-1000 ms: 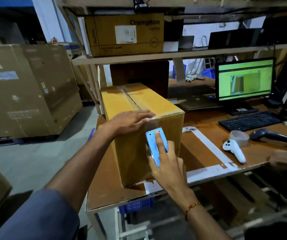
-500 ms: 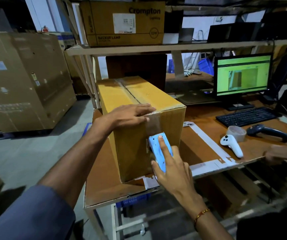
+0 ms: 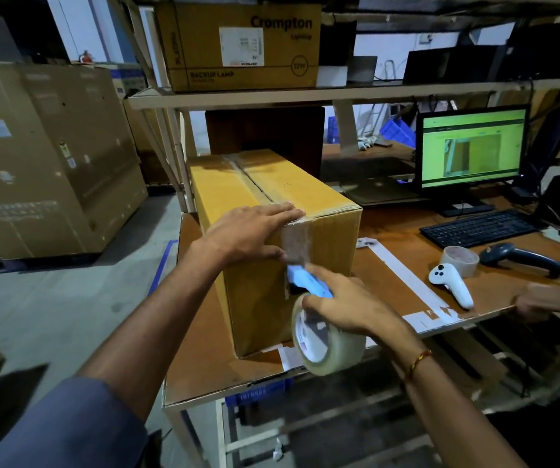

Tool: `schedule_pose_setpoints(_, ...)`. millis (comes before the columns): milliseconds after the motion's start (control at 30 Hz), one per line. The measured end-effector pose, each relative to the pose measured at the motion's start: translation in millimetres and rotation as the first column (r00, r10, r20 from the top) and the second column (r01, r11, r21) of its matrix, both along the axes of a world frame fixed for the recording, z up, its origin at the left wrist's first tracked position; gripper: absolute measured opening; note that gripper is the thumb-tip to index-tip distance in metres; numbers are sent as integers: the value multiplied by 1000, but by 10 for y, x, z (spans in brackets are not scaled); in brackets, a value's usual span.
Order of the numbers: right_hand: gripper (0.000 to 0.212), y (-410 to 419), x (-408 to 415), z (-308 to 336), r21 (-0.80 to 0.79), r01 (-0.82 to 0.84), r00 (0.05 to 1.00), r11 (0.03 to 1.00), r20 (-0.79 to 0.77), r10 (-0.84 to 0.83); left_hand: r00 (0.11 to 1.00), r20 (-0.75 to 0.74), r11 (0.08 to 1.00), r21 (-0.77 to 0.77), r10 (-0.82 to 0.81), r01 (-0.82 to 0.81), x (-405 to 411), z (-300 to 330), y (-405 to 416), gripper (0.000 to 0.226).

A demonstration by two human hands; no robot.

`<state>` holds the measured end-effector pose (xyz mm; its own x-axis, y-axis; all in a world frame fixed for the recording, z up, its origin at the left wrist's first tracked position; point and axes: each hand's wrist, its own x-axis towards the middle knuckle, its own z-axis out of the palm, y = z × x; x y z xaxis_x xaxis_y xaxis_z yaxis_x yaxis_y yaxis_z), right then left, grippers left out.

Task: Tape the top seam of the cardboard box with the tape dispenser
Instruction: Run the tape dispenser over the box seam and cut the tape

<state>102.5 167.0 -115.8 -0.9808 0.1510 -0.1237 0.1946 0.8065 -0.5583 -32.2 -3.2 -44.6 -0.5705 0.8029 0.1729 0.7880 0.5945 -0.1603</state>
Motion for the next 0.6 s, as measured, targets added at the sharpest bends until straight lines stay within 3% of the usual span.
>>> schedule_pose_setpoints(67, 73, -24, 3, -170, -27, -12, 992, 1000, 123, 15, 1000, 14, 1000, 2, 8, -9, 1, 0, -9, 88)
schedule_pose_setpoints(167, 76, -80, 83, -562, -55, 20, 986, 998, 163, -10, 1000, 9, 1000, 6, 9, -9, -8, -6, -10, 88)
schedule_pose_setpoints(267, 78, -38, 196, -759, -257, 114, 986, 960, 149, -78, 1000, -2, 1000, 12, 9, -9, -20, 8, -5, 89)
schedule_pose_setpoints(433, 52, 187, 297, -891, -627, 253, 967, 737, 156, -199, 997, -79, 1000, 21, 20, -18, 11, -37, -34, 93)
schedule_pose_setpoints(600, 49, 490, 342, -877, -761, 319, 933, 565, 148, -327, 961, -275, 998, 62, 33, -16, 83, -131, -68, 89)
